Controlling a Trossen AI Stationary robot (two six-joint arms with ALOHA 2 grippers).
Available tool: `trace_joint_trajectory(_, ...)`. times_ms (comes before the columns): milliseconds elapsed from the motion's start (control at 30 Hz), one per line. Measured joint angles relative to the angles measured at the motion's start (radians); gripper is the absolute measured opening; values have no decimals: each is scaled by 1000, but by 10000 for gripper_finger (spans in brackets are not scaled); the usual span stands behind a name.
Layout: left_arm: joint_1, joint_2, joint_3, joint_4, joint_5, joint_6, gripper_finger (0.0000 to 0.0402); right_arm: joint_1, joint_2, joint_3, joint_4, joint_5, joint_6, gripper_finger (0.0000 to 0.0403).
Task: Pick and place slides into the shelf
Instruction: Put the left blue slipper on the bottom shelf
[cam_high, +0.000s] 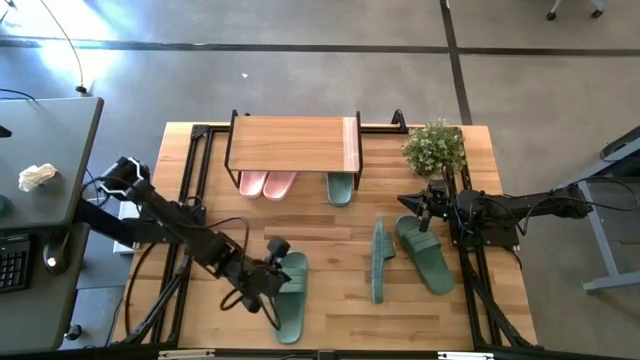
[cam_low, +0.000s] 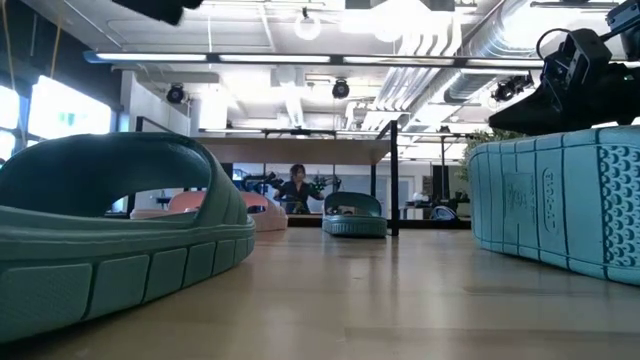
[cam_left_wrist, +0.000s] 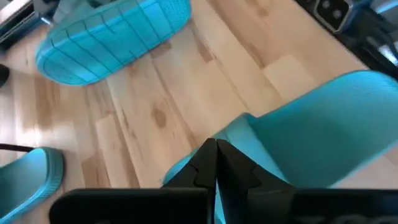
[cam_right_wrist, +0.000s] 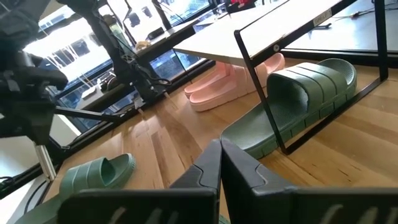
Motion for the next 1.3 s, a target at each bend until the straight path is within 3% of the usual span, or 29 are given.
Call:
trace_joint_trajectory(300,-21,2,-1,-18,140,-48,1,0,0,0,-1,-2,0,0)
trace_joint_trajectory(500,-21,2,-1,-15,136,-45,1,0,0,0,-1,-5,0,0)
trace_joint_trajectory(733,-27,2,17,91,202,-127,1,0,0,0,-1,-5,0,0)
trace_joint_trajectory(800,-42,2,44,87,162,-129,1,0,0,0,-1,-5,0,0)
trace_joint_trajectory(1033,-137,20,127,-104,-146,-126,1,0,0,0,-1,-4,0,0)
trace_joint_trajectory(1300,-206,103,132,-177,-305,-128,1,0,-1,0,-1,-5,0,0)
